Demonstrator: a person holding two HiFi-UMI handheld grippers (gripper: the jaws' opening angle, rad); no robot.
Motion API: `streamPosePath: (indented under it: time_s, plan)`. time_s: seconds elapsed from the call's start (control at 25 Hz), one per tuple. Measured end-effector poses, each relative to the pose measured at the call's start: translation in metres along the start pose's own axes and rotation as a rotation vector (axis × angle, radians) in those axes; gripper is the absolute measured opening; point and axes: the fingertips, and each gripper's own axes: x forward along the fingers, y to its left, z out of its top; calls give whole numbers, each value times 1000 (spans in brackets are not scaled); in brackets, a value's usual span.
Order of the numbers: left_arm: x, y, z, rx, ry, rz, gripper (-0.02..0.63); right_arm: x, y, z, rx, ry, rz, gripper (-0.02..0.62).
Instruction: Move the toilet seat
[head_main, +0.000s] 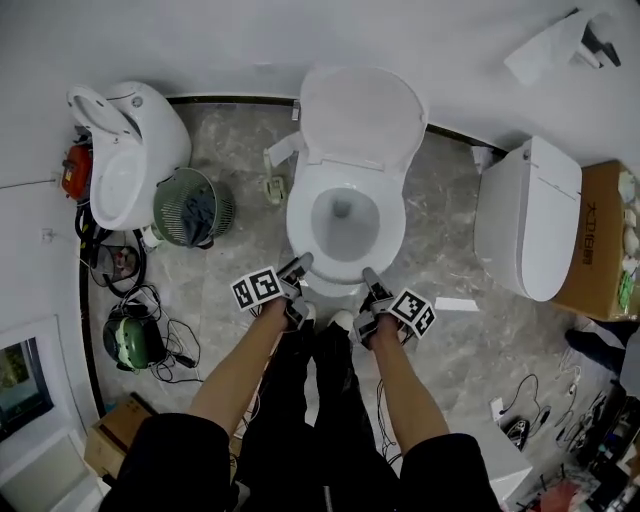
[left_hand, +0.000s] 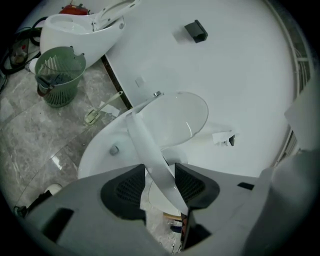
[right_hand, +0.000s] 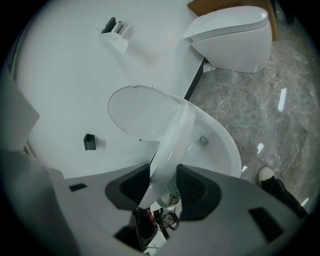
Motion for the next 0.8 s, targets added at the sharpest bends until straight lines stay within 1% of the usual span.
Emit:
streamPosePath:
  time_s: [0.12,0.16,0.2,0.24,0.36,0.44,0.52,0.56,0.6,0.72,0.8]
  plan:
    - [2,-25,12,53,-6,-29,203,-3,21,14,19,10,-6,170]
    - [1,-33,15,88,-6,-32,215,-4,28,18,18,18,-5,172]
    - [-1,-41,18,140,-5,-31,225,-3,34,21,16,29,-2,167]
    - [-5,-49,20,211,-5,-26,253,-3,40,23,16,41,2,163]
    - [-18,-67,19,464,5,2,250,-5,52,33,34,43,20,175]
    - [-28,-71,18,606,15,31,243,-4,62,40,46,23,33,172]
    - [-36,-74,18,725,7,63,199,-2,72,45,46,12,41,172]
    - [-37,-76,18,775,1,74,164,-2,77,48,43,9,45,175]
    - [-36,-79,17,818,0,81,142,-1,82,52,40,7,52,176]
    - [-21,-93,14,918,12,87,82,2,99,65,32,-10,72,179]
    - [-9,-106,18,965,11,80,44,4,111,73,29,-19,80,179]
